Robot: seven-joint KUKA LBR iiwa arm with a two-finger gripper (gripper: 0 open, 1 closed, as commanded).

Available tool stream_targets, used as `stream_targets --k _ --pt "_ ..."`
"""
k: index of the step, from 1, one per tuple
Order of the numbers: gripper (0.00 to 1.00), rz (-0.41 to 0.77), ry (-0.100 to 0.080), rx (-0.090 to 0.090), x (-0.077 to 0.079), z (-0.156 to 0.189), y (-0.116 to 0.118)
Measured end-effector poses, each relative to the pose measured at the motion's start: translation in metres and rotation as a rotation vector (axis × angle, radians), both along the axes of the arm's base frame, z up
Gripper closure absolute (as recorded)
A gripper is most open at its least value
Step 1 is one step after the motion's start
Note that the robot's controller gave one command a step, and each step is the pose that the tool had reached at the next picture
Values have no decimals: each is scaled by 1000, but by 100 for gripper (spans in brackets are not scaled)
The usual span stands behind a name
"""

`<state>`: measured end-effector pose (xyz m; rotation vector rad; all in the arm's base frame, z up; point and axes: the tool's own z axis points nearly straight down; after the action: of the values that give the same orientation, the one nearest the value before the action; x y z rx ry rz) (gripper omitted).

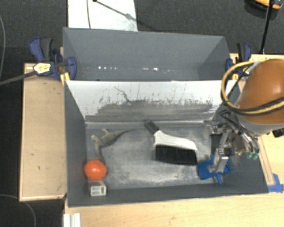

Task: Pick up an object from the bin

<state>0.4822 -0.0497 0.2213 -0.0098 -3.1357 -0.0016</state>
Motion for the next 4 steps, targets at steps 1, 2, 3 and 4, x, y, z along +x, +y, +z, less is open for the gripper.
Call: stream_targets --k 1,2,3,4 --pt "0 2 -9 -1 2 4 0" --pt "0 -8 -12 0 29 -65 30" --pt "0 53 -5 -1 51 -72 63" --pt "0 -63 -15 0 58 -87 56"
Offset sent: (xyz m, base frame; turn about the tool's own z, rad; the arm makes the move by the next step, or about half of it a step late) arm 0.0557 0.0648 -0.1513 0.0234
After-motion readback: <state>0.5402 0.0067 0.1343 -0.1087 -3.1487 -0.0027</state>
